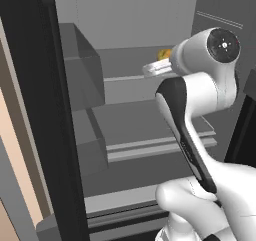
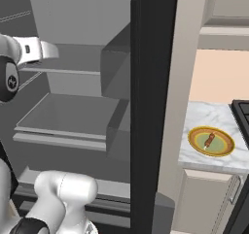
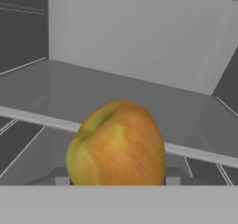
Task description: Place the cold items (apple and kiwi) from the fridge in one tupperware on the dining counter. Place the warm items (hot dog and kebab skewer) in the stove area in another tupperware.
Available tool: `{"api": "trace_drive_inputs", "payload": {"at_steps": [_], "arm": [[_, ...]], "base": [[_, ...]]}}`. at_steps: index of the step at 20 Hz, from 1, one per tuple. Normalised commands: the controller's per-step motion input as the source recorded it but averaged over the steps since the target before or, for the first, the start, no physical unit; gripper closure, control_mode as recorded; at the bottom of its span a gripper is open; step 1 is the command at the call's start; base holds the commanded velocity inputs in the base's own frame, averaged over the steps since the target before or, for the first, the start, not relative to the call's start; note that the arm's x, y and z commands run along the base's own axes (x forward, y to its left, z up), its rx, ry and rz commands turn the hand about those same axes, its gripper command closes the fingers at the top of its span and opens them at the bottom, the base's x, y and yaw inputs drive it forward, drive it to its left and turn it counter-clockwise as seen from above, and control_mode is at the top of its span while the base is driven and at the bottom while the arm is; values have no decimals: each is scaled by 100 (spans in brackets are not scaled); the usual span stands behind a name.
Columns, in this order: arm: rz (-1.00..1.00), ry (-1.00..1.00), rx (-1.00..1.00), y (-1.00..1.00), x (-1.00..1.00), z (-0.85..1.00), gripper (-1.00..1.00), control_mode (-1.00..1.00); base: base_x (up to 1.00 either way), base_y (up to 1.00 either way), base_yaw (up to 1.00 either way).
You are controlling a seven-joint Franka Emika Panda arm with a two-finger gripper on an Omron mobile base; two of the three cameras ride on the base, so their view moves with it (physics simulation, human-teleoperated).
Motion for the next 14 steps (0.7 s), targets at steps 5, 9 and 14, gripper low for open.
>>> {"api": "trace_drive_inputs", "payload": {"at_steps": [5,9,14], "arm": [[-1,0,2,-23,-96,0,100,-100],[-1,2,0,-20,-56,-16,100,-100],[0,-1,1,-5,-19,-11,100,-100]], "base": [[0,0,0],[0,0,0],[0,0,0]]}}
